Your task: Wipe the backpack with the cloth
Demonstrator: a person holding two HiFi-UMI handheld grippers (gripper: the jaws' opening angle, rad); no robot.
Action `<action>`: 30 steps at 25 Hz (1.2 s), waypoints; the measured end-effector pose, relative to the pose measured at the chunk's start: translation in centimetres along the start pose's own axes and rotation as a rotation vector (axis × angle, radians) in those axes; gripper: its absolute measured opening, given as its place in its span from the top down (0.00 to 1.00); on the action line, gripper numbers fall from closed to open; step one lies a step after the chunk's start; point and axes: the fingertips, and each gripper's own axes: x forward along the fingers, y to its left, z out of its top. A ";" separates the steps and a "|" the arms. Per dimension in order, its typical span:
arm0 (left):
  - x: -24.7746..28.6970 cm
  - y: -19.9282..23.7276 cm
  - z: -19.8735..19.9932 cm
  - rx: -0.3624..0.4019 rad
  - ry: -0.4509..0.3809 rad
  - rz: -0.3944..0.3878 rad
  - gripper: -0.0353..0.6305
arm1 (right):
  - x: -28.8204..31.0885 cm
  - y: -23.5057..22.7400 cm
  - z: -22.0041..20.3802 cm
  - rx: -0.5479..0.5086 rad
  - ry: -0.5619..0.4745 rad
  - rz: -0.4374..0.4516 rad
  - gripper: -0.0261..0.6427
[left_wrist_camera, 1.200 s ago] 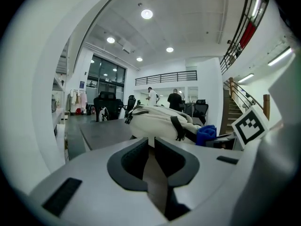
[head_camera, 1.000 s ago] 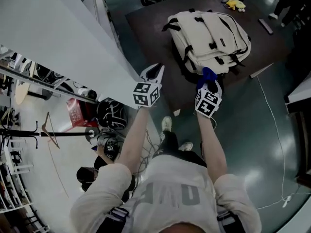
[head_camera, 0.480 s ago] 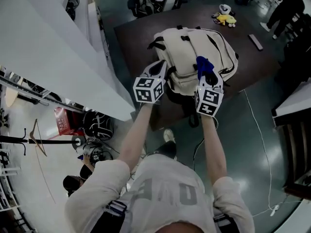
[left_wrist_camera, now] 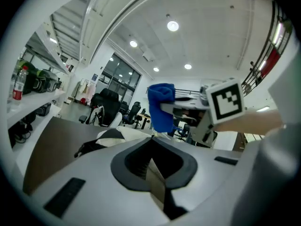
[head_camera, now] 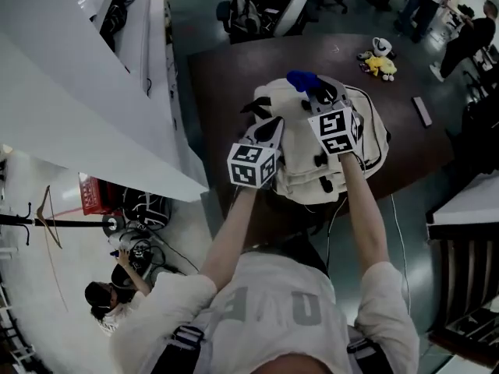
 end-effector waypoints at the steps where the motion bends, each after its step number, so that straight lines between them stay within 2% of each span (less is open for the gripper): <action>1: 0.1 0.2 -0.5 -0.020 0.008 -0.008 0.94 | 1.7 0.5 0.3 -0.041 0.006 0.051 0.90; 4: 0.1 0.7 -1.1 -0.049 0.010 -0.014 0.94 | 6.6 2.9 0.4 -0.163 0.029 0.219 0.90; 9: 0.6 0.7 -1.4 0.024 0.024 0.041 0.94 | 11.8 6.7 -1.8 -0.398 0.090 0.452 0.90; 15: 0.8 0.7 -1.9 0.053 0.011 0.083 0.94 | 12.7 10.6 -4.2 -0.685 0.111 0.675 0.90; 19: 0.6 0.9 -2.1 0.068 -0.021 0.097 0.94 | 11.5 11.9 -5.2 -0.871 0.137 0.791 0.90; 22: 0.6 1.1 -2.0 0.083 -0.029 0.111 0.94 | 10.5 11.8 -5.3 -0.917 0.147 0.811 0.91; 30: -0.4 1.4 -2.0 0.087 -0.020 0.130 0.94 | 6.9 11.5 -5.1 -0.925 0.179 0.734 0.91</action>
